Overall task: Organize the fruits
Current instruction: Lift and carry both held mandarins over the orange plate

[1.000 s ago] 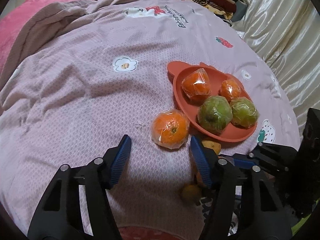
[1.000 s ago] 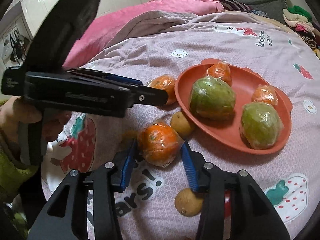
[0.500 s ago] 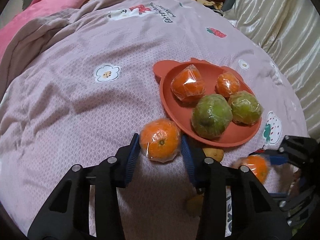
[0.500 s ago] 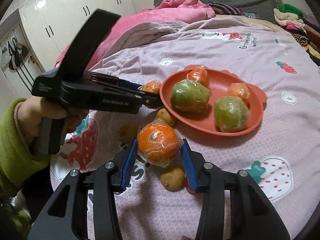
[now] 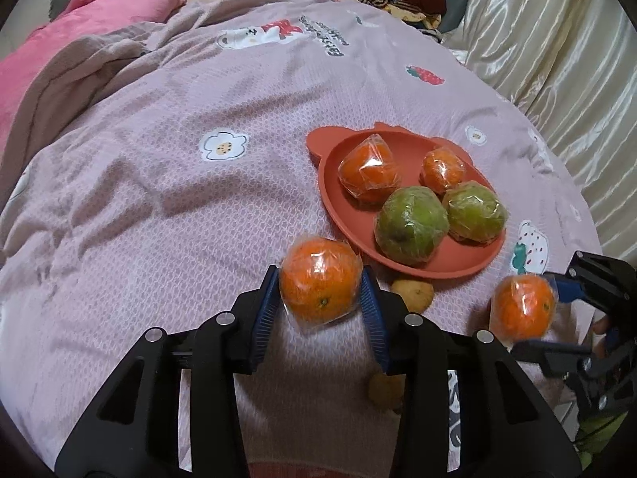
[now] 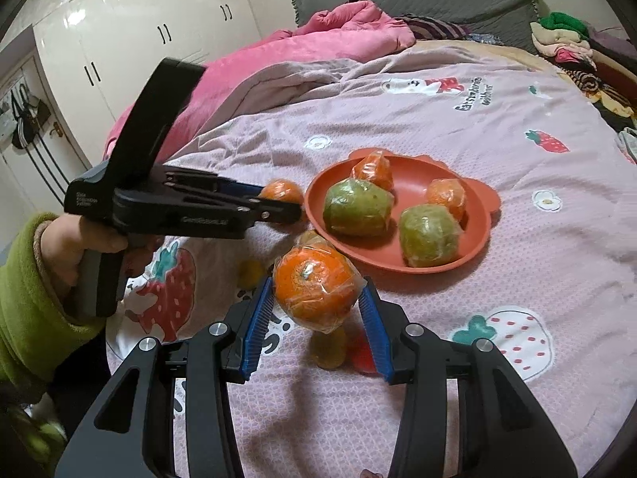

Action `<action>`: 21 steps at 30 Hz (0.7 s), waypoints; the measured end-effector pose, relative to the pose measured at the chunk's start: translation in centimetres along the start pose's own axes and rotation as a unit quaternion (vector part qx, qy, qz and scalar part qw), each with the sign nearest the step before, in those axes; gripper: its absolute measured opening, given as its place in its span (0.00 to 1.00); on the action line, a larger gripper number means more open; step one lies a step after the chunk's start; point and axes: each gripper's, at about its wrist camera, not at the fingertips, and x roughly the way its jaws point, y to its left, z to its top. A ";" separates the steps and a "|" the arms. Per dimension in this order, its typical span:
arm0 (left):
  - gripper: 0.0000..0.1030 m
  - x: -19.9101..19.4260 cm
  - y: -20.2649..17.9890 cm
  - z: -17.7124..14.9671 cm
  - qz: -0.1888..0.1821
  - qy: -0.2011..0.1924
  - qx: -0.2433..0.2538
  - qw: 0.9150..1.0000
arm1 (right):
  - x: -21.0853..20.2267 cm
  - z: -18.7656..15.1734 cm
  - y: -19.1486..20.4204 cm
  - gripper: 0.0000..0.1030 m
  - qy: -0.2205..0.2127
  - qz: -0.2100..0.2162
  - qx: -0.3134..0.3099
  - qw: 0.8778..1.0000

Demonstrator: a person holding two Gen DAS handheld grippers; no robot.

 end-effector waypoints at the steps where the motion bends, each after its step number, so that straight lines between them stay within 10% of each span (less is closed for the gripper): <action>1: 0.31 -0.2 0.0 -0.1 -0.001 -0.002 -0.002 1.000 | -0.1 0.1 0.0 0.41 -0.001 -0.002 0.001 1.000; 21: 0.31 -3.8 -1.9 1.6 -0.021 -0.046 -0.012 0.999 | -3.2 1.3 -2.4 0.41 -0.039 -0.038 0.017 0.998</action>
